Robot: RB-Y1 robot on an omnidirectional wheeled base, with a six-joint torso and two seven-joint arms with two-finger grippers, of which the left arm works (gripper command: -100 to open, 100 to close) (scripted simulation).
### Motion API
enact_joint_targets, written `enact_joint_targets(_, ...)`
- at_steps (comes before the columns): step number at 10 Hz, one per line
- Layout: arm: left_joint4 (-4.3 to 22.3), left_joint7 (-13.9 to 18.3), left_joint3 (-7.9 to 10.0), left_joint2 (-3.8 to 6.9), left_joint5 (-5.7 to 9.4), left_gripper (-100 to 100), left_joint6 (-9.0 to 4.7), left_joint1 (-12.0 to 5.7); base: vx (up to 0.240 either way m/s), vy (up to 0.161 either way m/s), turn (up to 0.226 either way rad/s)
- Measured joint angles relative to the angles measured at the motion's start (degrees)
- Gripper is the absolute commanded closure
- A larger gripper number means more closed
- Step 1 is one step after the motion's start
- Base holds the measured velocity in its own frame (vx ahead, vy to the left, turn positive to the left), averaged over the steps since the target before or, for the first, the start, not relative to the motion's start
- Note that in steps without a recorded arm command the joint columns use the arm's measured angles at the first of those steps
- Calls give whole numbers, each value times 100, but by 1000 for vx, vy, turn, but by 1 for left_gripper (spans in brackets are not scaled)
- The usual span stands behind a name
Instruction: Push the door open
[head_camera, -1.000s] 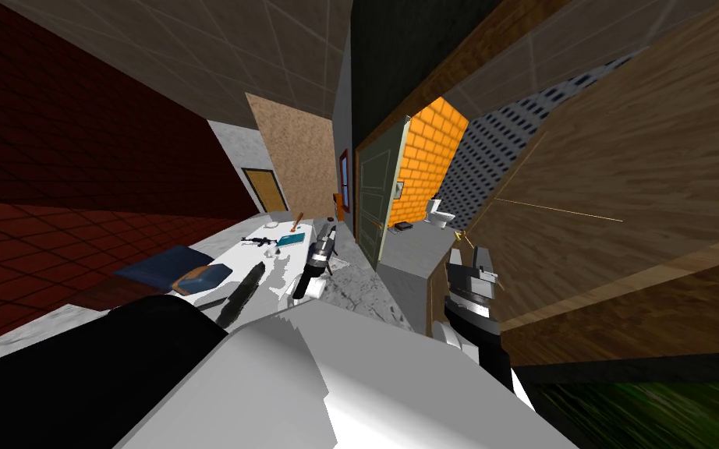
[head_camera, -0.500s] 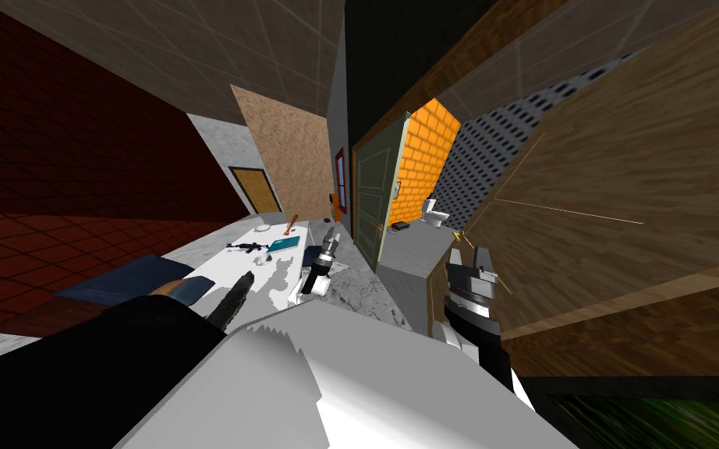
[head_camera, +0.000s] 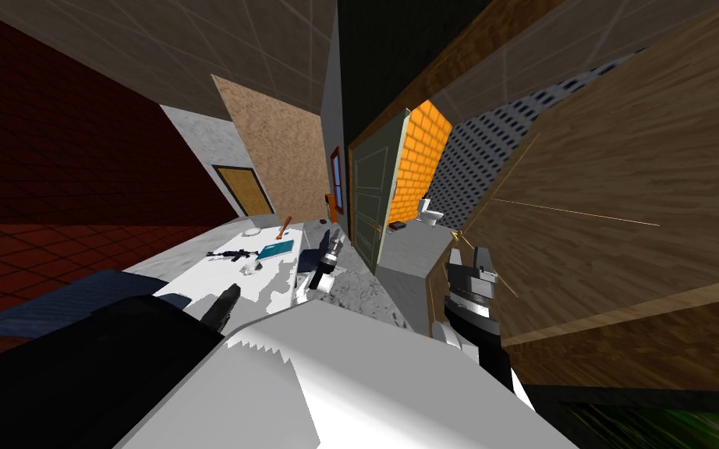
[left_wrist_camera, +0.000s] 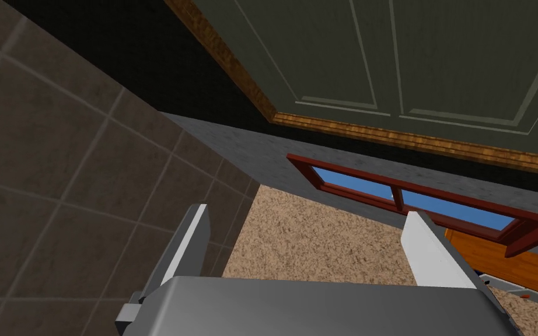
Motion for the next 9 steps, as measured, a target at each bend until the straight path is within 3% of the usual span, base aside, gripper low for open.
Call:
enact_joint_targets(4, 714, 35, -134, -12, -2, -100, -4, -431, 81, 77, -100)
enact_joint_targets(6, 953, 58, -195, -10, -1, -100, -33, -518, 48, 55, -45)
enact_joint_targets(9, 1464, 93, -261, -10, 9, -100, -26, -846, 62, 82, -103)
